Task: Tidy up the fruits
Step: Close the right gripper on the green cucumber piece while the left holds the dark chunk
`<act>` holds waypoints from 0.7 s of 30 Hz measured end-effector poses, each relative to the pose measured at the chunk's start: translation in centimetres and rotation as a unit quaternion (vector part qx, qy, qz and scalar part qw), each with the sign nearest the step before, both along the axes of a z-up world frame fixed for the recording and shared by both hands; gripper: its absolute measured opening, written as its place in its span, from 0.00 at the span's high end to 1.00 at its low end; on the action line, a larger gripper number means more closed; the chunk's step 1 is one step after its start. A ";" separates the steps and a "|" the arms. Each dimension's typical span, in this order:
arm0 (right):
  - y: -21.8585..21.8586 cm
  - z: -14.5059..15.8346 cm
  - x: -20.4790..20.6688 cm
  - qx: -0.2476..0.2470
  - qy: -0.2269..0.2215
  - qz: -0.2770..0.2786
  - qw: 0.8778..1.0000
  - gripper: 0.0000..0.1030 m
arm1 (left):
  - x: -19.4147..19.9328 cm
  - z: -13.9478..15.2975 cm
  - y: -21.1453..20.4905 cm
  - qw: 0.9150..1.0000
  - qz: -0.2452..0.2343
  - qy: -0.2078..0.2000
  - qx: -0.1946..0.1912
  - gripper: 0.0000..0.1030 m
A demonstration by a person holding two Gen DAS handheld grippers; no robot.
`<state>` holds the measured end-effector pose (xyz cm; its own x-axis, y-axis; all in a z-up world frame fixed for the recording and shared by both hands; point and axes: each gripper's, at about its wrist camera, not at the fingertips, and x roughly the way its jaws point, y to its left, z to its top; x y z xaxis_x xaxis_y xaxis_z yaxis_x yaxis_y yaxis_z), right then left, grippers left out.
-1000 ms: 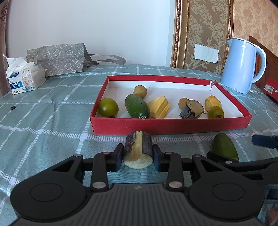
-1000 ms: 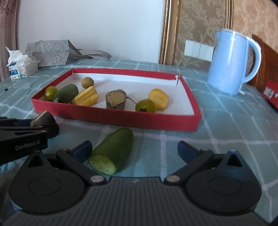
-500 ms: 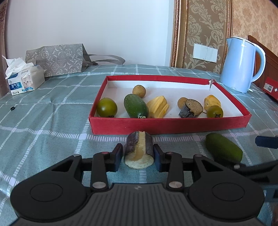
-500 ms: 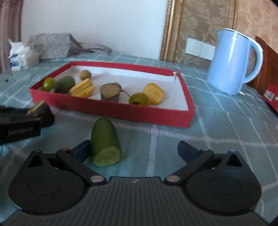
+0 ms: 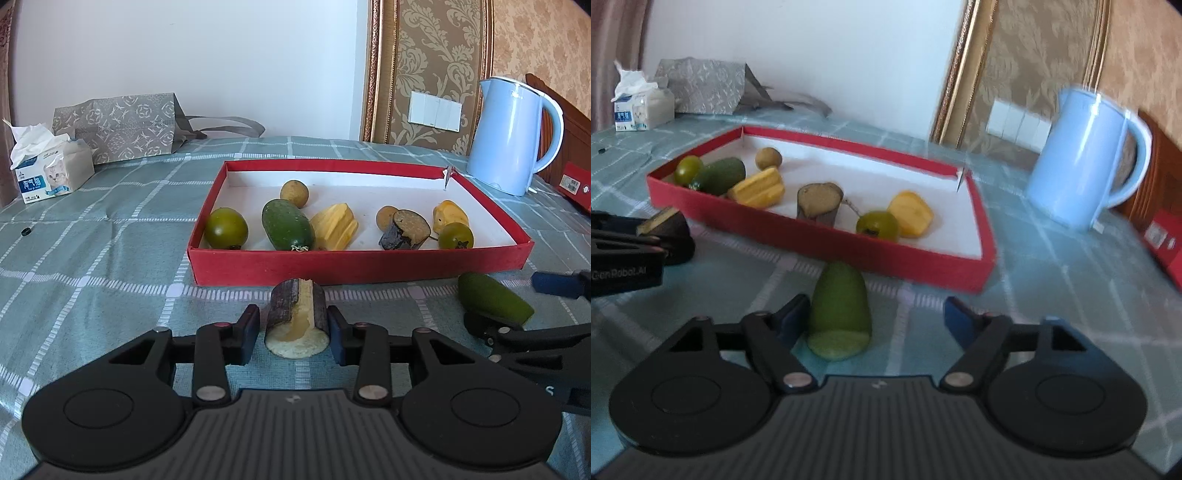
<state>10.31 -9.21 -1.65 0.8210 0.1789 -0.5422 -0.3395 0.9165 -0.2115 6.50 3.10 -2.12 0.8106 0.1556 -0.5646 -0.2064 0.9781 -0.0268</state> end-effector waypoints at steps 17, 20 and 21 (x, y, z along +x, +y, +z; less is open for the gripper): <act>-0.6 -0.3 1.2 0.036 0.028 0.006 0.999 0.00 | 0.1 0.0 -0.1 1.000 -0.007 0.002 0.002 0.58; -0.9 0.0 0.9 0.065 0.024 0.020 0.997 0.36 | 0.1 0.0 -0.1 1.000 -0.007 0.001 0.000 0.58; -0.6 0.1 0.6 0.060 0.019 0.025 0.998 0.44 | 0.1 0.0 -0.1 1.000 -0.007 0.001 0.000 0.58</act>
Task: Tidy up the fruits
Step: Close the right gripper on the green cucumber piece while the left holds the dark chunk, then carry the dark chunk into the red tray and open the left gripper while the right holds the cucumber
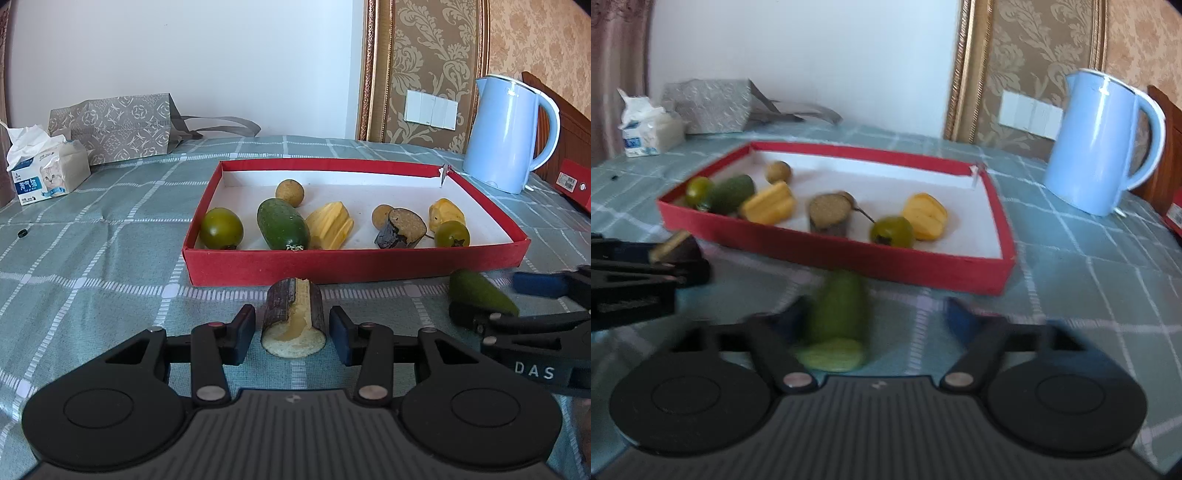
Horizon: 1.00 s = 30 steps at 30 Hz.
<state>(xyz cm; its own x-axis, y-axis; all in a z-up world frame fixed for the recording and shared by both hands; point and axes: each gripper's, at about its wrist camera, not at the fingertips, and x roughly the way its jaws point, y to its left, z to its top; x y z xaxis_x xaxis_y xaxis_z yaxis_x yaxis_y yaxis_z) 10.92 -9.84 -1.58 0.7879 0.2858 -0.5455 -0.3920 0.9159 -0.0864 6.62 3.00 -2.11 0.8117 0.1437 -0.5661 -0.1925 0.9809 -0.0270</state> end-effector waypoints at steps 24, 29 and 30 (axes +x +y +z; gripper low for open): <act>0.7 -0.1 -1.0 0.009 0.008 0.022 1.000 0.70 | -0.1 0.1 0.4 1.000 0.006 -0.003 -0.003 0.64; 0.6 -0.1 -1.1 0.016 0.010 0.020 1.000 0.69 | -0.3 0.2 0.3 1.000 -0.004 -0.007 -0.004 0.68; 0.5 -0.1 -0.9 0.018 0.011 0.020 1.000 0.70 | -0.4 0.2 0.4 1.000 -0.006 -0.006 -0.009 0.68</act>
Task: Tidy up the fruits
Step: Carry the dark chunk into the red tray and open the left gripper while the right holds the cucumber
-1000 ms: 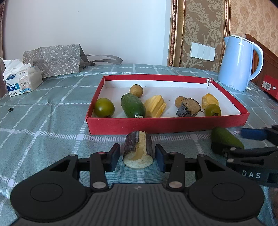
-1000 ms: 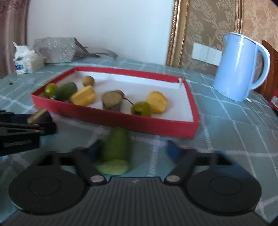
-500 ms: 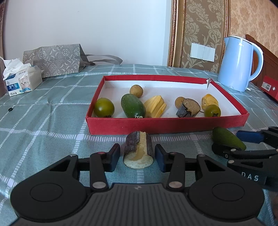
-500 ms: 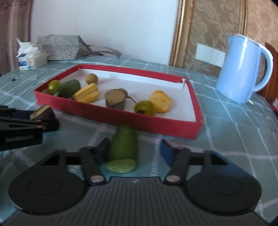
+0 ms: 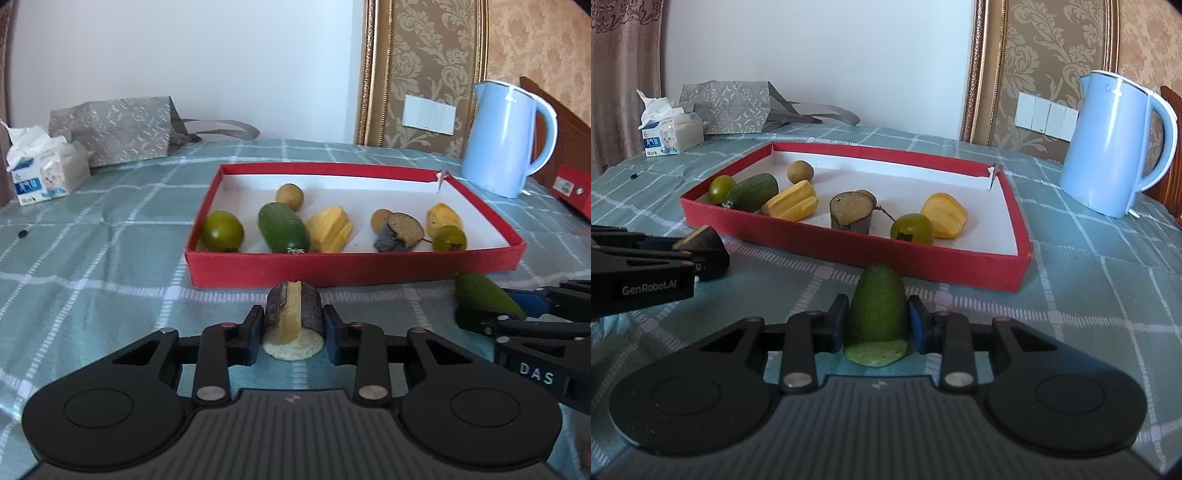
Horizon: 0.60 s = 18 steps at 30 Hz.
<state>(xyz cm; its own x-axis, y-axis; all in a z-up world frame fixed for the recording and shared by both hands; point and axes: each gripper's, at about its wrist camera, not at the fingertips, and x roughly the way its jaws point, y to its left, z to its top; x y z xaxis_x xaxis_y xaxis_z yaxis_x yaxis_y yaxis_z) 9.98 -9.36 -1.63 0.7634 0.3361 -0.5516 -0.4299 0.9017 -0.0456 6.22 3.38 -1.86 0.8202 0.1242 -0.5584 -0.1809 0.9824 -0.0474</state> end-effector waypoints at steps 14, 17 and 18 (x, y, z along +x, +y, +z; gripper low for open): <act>-0.7 0.1 0.3 0.002 0.002 -0.002 1.000 0.69 | -1.0 1.6 0.2 0.999 -0.045 -0.009 -0.025 0.68; -0.5 0.1 0.2 -0.002 0.000 -0.001 1.000 0.69 | 0.4 3.0 0.4 0.998 -0.051 -0.027 -0.023 0.68; -0.6 0.1 0.2 -0.001 0.000 -0.002 1.000 0.69 | 1.1 3.4 0.5 0.998 -0.051 -0.030 -0.023 0.68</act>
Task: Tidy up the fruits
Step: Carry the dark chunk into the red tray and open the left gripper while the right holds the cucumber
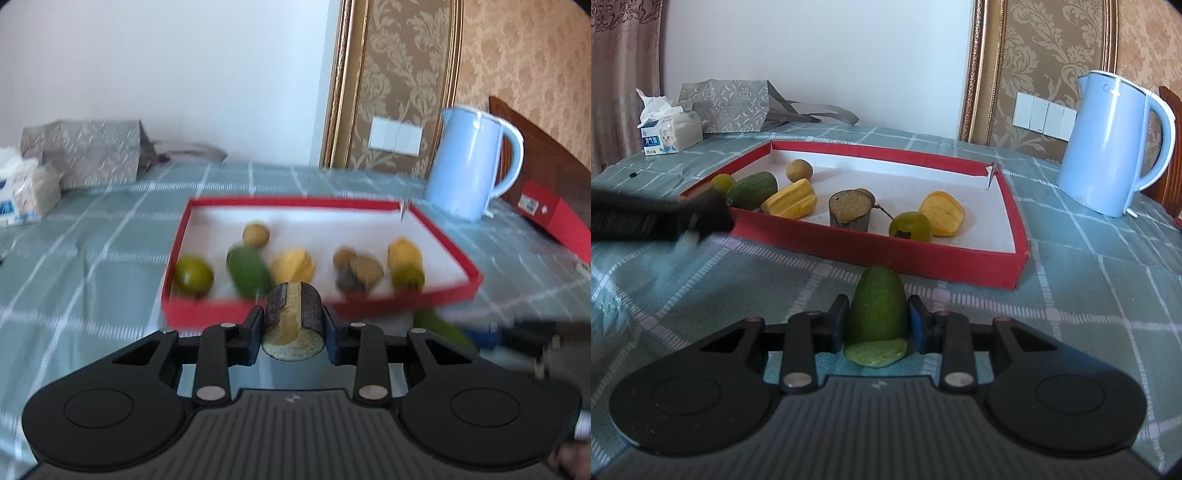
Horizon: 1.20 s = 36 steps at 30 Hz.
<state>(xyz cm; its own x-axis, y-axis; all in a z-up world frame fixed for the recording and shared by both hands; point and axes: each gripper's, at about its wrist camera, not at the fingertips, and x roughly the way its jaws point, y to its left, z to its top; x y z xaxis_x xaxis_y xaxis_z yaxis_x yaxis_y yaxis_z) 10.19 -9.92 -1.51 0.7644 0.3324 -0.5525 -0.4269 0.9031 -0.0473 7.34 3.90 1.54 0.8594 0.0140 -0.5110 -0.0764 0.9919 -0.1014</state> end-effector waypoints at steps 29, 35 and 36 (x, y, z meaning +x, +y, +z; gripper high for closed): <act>0.1 0.0 0.2 -0.004 0.003 -0.001 1.000 0.69 | 10.1 1.7 5.8 0.993 0.111 -0.028 -0.011 0.68; 0.1 0.0 0.3 -0.003 0.003 -0.001 1.000 0.69 | 4.2 2.1 4.3 0.995 0.085 -0.059 0.005 0.68; 0.1 -0.1 0.3 -0.003 0.003 -0.002 1.000 0.69 | 3.2 1.6 3.7 0.996 0.075 -0.052 0.008 0.68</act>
